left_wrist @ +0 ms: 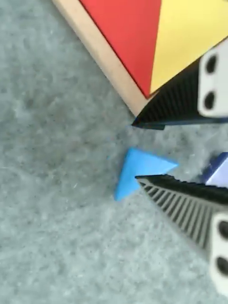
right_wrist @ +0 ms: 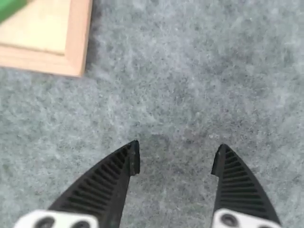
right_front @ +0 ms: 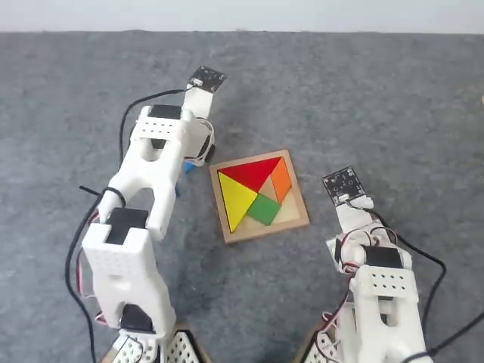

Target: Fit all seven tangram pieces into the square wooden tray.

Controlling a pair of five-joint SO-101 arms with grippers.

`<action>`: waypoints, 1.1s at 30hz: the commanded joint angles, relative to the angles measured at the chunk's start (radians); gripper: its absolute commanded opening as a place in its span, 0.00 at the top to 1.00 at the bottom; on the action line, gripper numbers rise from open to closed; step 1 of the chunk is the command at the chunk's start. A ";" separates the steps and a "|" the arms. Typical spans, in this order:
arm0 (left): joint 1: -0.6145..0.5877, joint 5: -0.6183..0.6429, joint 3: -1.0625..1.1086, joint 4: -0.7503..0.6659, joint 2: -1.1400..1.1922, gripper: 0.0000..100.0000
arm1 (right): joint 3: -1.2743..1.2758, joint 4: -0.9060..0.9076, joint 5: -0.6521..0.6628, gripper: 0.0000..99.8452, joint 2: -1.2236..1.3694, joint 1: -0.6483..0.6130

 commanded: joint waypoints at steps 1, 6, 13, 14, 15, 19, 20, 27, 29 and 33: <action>0.002 0.000 -0.024 0.012 0.012 0.84 | -0.008 -0.015 -0.011 0.75 -0.018 0.007; 0.015 -0.018 -0.084 0.049 0.109 0.84 | -0.008 -0.015 -0.011 0.75 -0.018 0.007; -0.040 -0.025 -0.265 0.216 0.236 0.84 | -0.008 -0.018 -0.011 0.75 -0.018 0.007; -0.044 -0.025 -0.275 0.230 0.245 0.84 | -0.008 -0.018 -0.011 0.75 -0.018 0.007; -0.046 -0.026 -0.282 0.238 0.250 0.84 | -0.008 -0.018 -0.011 0.75 -0.018 0.007; -0.046 -0.026 -0.288 0.264 0.250 0.84 | -0.008 -0.018 -0.011 0.75 -0.018 0.007; -0.046 -0.026 -0.289 0.267 0.250 0.84 | -0.008 -0.018 -0.011 0.75 -0.018 0.007; -0.046 -0.021 -0.291 0.216 0.250 0.86 | -0.008 -0.016 -0.011 0.75 -0.018 0.007; -0.044 -0.025 -0.291 0.198 0.250 0.90 | -0.008 -0.016 -0.011 0.75 -0.018 0.007; -0.038 -0.026 -0.325 0.201 0.259 0.90 | -0.008 -0.016 -0.011 0.75 -0.018 0.007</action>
